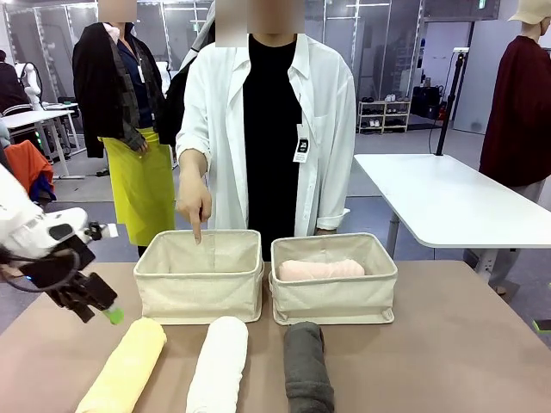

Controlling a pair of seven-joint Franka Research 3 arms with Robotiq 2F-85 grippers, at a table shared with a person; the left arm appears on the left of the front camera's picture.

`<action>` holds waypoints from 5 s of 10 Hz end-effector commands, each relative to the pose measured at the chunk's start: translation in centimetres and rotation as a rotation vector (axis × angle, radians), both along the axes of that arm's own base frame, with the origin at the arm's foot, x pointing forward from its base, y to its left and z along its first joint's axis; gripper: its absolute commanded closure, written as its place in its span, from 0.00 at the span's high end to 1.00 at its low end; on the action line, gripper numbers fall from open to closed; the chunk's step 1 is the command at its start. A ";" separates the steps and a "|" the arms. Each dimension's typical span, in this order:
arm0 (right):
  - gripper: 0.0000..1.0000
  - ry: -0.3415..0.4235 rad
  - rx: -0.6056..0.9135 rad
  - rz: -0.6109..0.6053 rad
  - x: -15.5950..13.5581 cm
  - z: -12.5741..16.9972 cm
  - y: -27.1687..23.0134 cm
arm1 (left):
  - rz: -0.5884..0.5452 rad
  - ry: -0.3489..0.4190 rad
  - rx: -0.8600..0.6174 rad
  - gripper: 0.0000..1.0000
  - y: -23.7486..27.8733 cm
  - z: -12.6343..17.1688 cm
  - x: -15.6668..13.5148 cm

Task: Divide the towels into two baskets.
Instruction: Pick up one hotel-folded towel from the bottom of the table and place it in the Fabric basket indicated by the person.

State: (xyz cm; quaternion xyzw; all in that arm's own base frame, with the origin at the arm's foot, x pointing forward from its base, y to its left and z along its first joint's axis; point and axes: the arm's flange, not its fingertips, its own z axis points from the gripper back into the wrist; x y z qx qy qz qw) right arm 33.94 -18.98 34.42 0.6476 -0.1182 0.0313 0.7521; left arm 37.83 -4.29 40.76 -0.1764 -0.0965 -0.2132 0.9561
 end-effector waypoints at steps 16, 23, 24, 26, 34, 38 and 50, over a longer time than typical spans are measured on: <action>1.00 -0.003 -0.009 -0.002 -0.4 0.3 0.1 | 0.148 0.147 0.117 0.57 -3.8 -11.6 -8.6; 1.00 -0.003 -0.009 -0.002 -0.4 0.3 0.1 | -0.029 0.095 0.102 0.00 -2.9 -5.5 -9.6; 1.00 -0.003 -0.009 -0.002 -0.4 0.3 0.1 | -0.173 0.069 0.112 0.00 -2.6 -3.3 -10.0; 1.00 -0.003 -0.009 -0.002 -0.4 0.3 0.1 | -0.440 -0.061 0.130 0.00 -2.7 0.8 -10.6; 1.00 -0.003 -0.009 -0.002 -0.4 0.3 0.1 | -0.910 -0.267 0.276 0.00 -6.0 8.6 -8.7; 1.00 -0.003 -0.009 -0.002 -0.4 0.3 0.1 | -0.932 -0.276 0.269 0.37 -5.8 8.3 -8.8; 1.00 -0.003 -0.009 -0.002 -0.4 0.3 0.1 | -1.178 -0.500 0.494 0.37 -18.8 12.8 16.3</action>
